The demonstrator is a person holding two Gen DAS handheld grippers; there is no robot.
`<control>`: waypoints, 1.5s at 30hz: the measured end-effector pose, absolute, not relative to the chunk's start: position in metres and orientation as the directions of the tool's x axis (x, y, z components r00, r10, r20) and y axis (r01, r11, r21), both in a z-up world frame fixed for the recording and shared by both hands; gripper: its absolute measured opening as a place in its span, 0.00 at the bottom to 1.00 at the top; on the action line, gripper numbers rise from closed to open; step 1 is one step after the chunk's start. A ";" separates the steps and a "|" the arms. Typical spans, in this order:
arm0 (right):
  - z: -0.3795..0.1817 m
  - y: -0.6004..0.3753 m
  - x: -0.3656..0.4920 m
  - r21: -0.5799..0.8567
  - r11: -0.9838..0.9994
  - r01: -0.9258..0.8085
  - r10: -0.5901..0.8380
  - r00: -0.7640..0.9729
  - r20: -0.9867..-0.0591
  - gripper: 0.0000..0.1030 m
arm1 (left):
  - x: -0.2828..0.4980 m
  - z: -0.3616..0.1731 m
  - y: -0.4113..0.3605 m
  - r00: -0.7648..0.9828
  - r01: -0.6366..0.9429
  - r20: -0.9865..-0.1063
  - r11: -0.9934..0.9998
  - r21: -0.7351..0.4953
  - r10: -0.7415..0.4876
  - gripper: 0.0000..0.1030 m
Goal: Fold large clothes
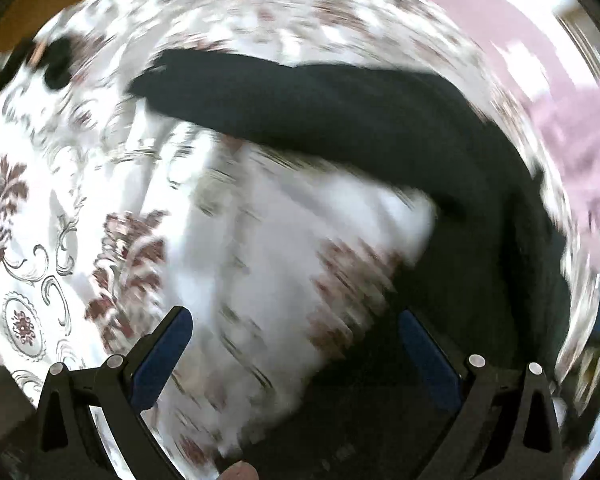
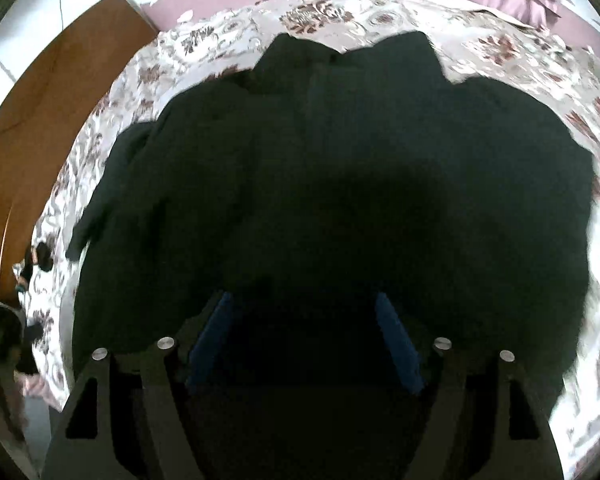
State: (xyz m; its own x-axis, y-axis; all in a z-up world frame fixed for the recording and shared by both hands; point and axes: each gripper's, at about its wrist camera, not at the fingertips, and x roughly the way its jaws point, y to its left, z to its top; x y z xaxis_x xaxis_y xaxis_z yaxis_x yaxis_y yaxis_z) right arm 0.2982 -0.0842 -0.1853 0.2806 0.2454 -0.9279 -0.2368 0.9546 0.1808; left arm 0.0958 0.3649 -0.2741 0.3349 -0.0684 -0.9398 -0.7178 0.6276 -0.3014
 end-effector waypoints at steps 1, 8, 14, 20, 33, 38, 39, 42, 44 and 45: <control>-0.180 -0.092 0.288 0.180 0.956 -0.230 0.241 0.274 -0.931 0.68 | 0.095 -0.278 0.376 0.340 -0.730 -0.938 0.608 -0.312 -0.072 1.00; -0.166 -0.096 0.245 0.151 0.962 -0.227 0.208 0.250 -0.946 0.68 | 0.118 -0.326 0.479 0.382 -0.818 -0.921 0.435 -0.376 -0.077 1.00; -0.157 -0.047 0.255 0.147 0.935 -0.322 0.237 0.261 -0.936 0.68 | 0.148 -0.370 0.517 0.477 -0.801 -0.864 0.323 -0.504 -0.163 1.00; -0.150 0.006 0.271 0.168 0.901 -0.399 0.293 0.274 -0.916 0.68 | 0.164 -0.399 0.538 0.616 -0.754 -0.761 0.130 -0.644 -0.202 0.78; -0.167 0.111 0.332 0.135 0.837 -0.531 0.352 0.333 -0.875 0.64 | 0.199 -0.303 0.541 0.630 -0.707 -0.776 0.421 -0.568 0.010 0.05; -0.199 0.169 0.377 0.099 0.819 -0.565 0.331 0.325 -0.886 0.16 | 0.192 -0.217 0.522 0.717 -0.607 -0.691 0.566 -0.558 0.087 0.05; -0.205 0.178 0.383 0.094 0.817 -0.569 0.329 0.327 -0.886 0.16 | 0.190 -0.205 0.518 0.727 -0.592 -0.680 0.587 -0.552 0.094 0.05; -0.226 0.200 0.392 0.112 0.808 -0.578 0.333 0.292 -0.896 0.13 | 0.188 -0.170 0.498 0.755 -0.534 -0.648 0.669 -0.516 0.103 0.05; -0.239 0.211 0.394 0.138 0.803 -0.580 0.341 0.257 -0.904 0.07 | 0.193 -0.150 0.480 0.770 -0.484 -0.630 0.736 -0.474 0.101 0.05; -0.244 0.216 0.395 0.162 0.802 -0.575 0.350 0.232 -0.907 0.06 | 0.196 -0.143 0.472 0.774 -0.466 -0.625 0.760 -0.453 0.102 0.05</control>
State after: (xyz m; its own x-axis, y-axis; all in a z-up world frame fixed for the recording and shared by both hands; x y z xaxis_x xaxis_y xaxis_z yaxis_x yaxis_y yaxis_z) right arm 0.3953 0.2158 -0.2438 0.2325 0.3504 -0.9073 -0.5755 0.8016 0.1621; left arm 0.1962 0.4720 -0.1434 0.7738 0.1025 -0.6250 -0.4664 0.7598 -0.4529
